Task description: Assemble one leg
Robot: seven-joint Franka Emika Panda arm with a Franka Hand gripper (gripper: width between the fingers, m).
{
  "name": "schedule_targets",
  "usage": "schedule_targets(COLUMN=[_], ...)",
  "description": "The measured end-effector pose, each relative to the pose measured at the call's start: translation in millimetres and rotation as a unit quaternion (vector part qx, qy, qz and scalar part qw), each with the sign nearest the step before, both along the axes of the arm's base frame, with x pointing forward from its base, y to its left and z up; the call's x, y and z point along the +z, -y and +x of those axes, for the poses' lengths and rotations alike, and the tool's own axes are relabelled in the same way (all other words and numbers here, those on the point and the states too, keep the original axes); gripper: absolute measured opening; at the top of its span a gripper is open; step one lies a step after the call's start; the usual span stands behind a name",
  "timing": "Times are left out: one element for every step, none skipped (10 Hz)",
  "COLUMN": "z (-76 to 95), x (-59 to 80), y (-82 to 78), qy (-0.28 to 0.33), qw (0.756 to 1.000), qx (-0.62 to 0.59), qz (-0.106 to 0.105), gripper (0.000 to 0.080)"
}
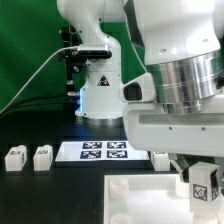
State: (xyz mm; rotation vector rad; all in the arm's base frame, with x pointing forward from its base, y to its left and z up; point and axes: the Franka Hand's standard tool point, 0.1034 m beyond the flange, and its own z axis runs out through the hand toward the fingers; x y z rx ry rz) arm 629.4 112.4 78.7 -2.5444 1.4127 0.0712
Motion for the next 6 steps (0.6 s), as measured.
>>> schedule_targets(z=[-0.8, -0.7, -0.6, -0.4, -1.4, -1.5], x=[-1.7, -0.5, 2.2, 3.4, 1.9, 1.8], y=[-1.6, -2.9, -6.6, -9.0, -8.1, -8.4], qy=[-0.02, -0.035, -0.051, -0.054, -0.051, -0.047], qw=[0.996, 0.988, 0.979, 0.977, 0.981, 0.984], qx=[-0.089, -0.147, -0.195, -0.203, -0.185, -0.17], qz=[0.019, 0.035, 0.042, 0.044, 0.042, 0.041], gripper=[0.0301, 0.03, 0.03, 0.03, 0.03, 0.0363])
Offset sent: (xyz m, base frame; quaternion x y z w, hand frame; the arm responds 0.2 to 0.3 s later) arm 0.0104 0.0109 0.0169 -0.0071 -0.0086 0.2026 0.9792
